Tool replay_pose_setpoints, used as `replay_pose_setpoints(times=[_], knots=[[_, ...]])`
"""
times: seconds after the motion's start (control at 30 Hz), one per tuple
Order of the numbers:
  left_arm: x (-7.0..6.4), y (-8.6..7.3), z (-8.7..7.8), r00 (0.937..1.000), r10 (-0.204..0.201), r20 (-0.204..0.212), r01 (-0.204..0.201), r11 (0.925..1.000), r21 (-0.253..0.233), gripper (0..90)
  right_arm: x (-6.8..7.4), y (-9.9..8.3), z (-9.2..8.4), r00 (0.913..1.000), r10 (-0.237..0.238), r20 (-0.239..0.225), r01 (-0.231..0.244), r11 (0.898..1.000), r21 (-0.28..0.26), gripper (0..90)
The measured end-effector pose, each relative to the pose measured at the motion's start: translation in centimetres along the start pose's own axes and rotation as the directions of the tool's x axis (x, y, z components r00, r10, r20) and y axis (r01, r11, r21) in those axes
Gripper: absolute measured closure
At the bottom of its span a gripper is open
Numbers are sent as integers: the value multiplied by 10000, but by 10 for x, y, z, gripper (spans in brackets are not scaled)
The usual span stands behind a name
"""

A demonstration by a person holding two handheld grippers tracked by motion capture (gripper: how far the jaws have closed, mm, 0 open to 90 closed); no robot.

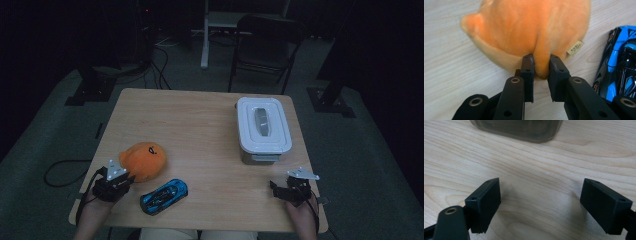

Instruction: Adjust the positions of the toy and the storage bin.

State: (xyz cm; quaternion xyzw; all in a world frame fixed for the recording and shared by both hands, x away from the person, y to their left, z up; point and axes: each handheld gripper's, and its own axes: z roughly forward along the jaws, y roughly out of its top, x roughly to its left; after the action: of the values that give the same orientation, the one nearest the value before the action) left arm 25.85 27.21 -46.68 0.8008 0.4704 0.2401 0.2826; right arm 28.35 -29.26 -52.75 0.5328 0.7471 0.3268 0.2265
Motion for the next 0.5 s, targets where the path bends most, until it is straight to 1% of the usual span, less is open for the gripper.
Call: replay_pose_setpoints(times=[0.07, 0.13, 0.2, 0.23, 0.3, 0.37, 0.4, 0.43, 0.47, 0.5], knots=[[2, -3, -2, 9999, -145, 50, 145, 9999, -68, 770, 0, 0, 0, 10000, -2, 2, 2, 10000, -1, 163], [2, -5, -6, 9999, -129, 105, 130, 9999, -97, 756, 0, 0, 0, 10000, 0, 2, 0, 10000, -1, 163], [2, -5, -9, 9998, -186, 104, 190, 9992, -353, 729, 0, 0, 0, 10000, 0, 2, 0, 10000, 0, 163], [3, -5, -11, 9995, -255, 166, 262, 9987, -433, 684, 0, 0, 0, 10000, -8, 2, 8, 10000, -3, 163], [4, -4, -16, 9987, -436, 274, 449, 9978, -494, 543, 0, 0, 0, 10000, -2, 3, 2, 10000, 0, 163], [4, -3, -22, 9976, -655, 235, 670, 9950, -734, 463, 0, 0, 0, 10000, 1, 8, -1, 10000, -1, 163], [4, -2, -26, 9970, -749, 213, 765, 9931, -889, 444, 0, 0, 0, 10000, 0, 10, 0, 10000, -2, 163], [3, -1, -28, 9968, -761, 238, 781, 9920, -991, 426, 0, 0, 0, 10000, 1, 12, -1, 10000, -1, 162], [2, 0, -31, 9969, -734, 297, 761, 9920, -1008, 401, 0, 0, 0, 10000, 17, 9, -17, 10000, 7, 162], [0, 2, -33, 9972, -668, 340, 702, 9913, -1113, 398, 0, 0, 0, 10000, 20, 10, -20, 10000, 6, 162]])
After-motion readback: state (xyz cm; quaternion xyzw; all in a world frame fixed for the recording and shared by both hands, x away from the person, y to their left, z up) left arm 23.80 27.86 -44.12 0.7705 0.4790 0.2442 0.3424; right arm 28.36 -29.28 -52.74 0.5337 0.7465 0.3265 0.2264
